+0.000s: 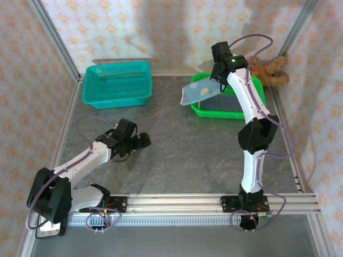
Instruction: Fold and stack the towels
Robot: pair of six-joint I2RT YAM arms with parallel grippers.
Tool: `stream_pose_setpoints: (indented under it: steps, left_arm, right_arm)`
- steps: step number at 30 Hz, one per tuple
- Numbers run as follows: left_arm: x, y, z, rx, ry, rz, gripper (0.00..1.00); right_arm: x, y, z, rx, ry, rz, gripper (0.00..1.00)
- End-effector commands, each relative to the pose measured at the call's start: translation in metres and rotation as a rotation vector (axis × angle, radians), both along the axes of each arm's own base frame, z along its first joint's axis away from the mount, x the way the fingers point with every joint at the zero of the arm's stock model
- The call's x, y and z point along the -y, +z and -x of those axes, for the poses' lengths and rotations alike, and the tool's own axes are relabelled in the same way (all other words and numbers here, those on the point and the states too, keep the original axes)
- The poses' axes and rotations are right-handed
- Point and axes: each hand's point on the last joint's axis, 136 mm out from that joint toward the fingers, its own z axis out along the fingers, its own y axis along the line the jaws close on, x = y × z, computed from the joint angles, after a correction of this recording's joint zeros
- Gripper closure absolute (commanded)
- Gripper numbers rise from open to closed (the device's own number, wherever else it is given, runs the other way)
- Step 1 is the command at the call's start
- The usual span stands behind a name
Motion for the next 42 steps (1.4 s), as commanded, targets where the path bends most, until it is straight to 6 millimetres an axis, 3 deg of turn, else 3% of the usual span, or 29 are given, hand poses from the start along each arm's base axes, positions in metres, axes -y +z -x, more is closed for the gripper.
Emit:
stream_pose_setpoints:
  steps: [1, 11, 17, 26, 42]
  left_arm:
    - [0.0, 0.008, -0.008, 0.027, -0.011, -0.009, 0.01]
    - [0.0, 0.006, -0.007, 0.024, -0.005, -0.006, 0.01]
    - [0.0, 0.005, -0.007, 0.023, -0.003, -0.004, 0.01]
    - [-0.002, 0.004, -0.004, 0.018, 0.001, -0.007, 0.01]
    - [-0.002, 0.001, -0.002, 0.013, 0.007, -0.002, 0.0]
  right_arm:
    - [0.01, 0.01, 0.002, 0.021, -0.011, 0.033, 1.0]
    - [0.026, 0.029, 0.0, 0.073, -0.036, 0.051, 1.0]
    - [0.039, 0.015, -0.001, 0.041, -0.058, 0.064, 1.0]
    - [0.045, -0.03, -0.003, -0.037, -0.055, 0.088, 1.0]
    - [0.048, -0.016, -0.008, -0.011, -0.043, 0.119, 1.0]
